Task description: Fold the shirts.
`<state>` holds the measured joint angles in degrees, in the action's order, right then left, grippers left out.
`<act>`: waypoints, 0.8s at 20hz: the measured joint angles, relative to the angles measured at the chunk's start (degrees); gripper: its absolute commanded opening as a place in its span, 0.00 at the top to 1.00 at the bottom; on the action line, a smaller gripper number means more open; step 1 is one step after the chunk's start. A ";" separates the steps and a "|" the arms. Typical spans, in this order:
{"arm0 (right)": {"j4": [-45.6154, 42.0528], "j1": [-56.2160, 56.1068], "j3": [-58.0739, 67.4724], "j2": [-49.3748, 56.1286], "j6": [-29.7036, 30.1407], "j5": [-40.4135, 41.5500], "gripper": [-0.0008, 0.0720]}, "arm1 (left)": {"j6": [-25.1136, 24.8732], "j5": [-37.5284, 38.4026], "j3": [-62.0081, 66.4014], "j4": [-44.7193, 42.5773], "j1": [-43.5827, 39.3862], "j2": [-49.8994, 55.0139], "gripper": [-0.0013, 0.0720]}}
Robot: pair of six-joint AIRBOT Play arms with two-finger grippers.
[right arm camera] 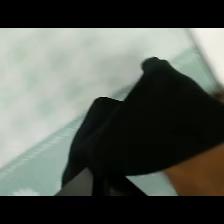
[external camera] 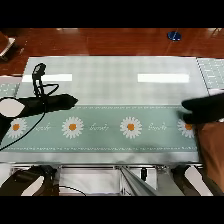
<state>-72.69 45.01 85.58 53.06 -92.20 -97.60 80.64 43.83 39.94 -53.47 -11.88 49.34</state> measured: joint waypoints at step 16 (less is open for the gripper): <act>-24.13 4.74 -17.38 -6.32 -4.96 -3.72 0.96 | -0.46 -1.64 6.34 1.44 -2.40 3.39 0.96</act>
<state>-96.82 49.76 68.20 46.74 -97.17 -101.32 80.18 42.19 46.28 -52.03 -14.28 52.73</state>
